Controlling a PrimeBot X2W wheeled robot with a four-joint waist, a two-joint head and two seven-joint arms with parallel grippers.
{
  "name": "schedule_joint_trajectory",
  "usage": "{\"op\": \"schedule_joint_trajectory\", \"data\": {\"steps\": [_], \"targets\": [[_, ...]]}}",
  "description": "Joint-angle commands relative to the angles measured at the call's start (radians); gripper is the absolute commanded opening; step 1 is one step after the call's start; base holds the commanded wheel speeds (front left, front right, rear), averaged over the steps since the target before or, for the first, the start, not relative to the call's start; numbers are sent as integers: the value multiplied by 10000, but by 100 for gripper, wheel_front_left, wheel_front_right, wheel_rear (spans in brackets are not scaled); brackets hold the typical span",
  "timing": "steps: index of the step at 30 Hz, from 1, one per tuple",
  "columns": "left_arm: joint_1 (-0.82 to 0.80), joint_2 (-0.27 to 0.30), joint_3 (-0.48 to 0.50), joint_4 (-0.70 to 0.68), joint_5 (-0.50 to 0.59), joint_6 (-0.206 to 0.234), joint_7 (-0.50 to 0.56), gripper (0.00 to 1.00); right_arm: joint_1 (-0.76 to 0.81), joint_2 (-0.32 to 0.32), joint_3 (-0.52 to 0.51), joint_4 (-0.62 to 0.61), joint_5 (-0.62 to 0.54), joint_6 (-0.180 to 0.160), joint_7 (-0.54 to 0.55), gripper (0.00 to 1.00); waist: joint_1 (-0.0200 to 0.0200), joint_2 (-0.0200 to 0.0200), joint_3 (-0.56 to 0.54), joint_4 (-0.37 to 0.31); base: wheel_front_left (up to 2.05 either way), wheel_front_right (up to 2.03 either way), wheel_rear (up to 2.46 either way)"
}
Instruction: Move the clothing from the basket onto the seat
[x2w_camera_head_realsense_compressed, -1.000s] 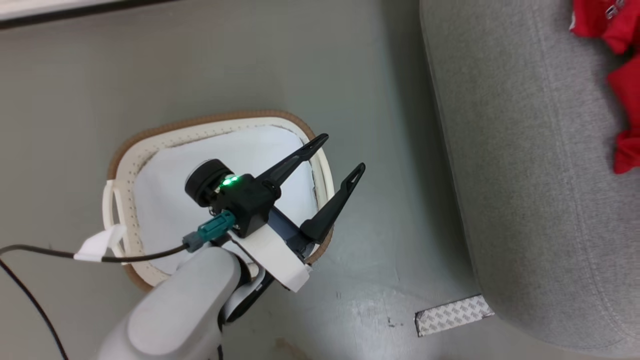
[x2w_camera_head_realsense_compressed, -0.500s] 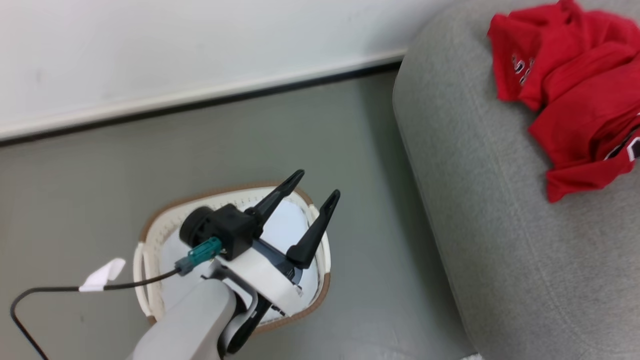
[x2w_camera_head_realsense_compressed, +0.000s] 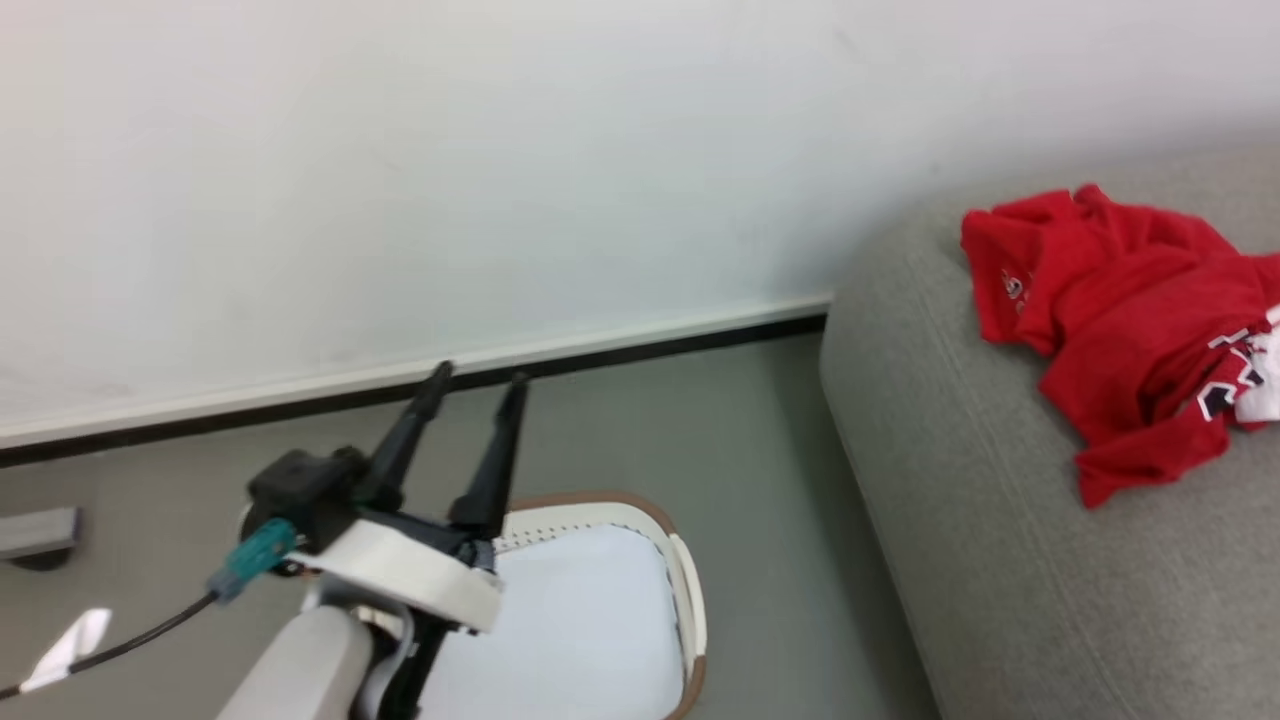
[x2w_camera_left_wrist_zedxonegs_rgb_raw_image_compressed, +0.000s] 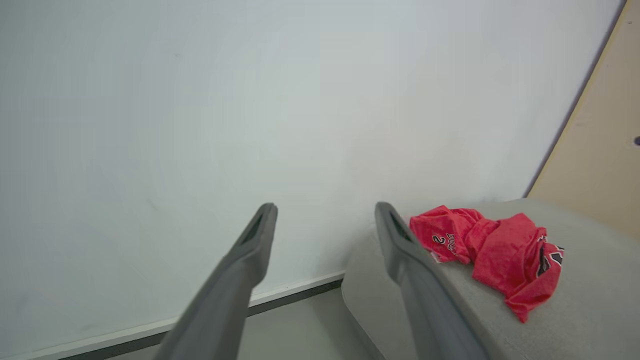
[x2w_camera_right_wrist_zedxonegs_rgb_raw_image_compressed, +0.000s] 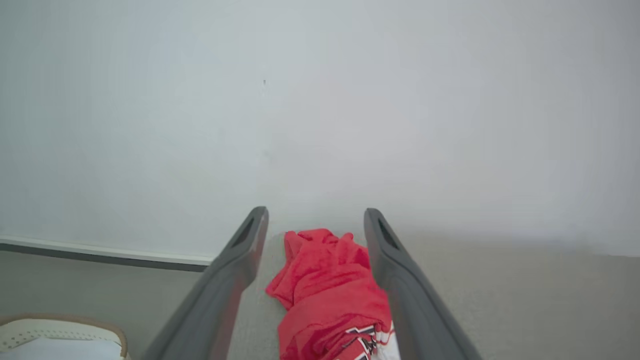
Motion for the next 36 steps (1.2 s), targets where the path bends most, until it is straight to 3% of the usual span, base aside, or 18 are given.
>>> {"op": "schedule_joint_trajectory", "data": {"steps": [1,11,15,20,27,36], "targets": [[361,44,312,38,-50,99,2,100,393,346,-235,-156,-130,-23,-347,100,4,0,-500,488,0,0,0],[1665,-74,2480,356,337,490,1,100,2160,2494,-1628,-786,-1206,-23,-2509,100,4,0,-1084,1187,0,0,0],[2098,-350,3130,523,438,328,1,100,2964,3636,-2014,-657,-1768,-23,-3508,100,4,0,-1158,1358,0,0,0],[2525,-878,3692,693,947,91,1,100,3937,4580,-2032,-244,-2157,-23,-4337,100,4,0,-1230,1541,0,0,0],[3024,-1488,4342,711,1976,-284,1,100,4815,5185,-1491,288,-2499,-23,-4657,100,4,0,-1240,1620,0,0,0],[3118,-1848,4621,1007,2736,-616,1,100,4780,5601,-1364,293,-2995,-23,-4660,100,4,0,-1226,1423,0,0,0]]}}
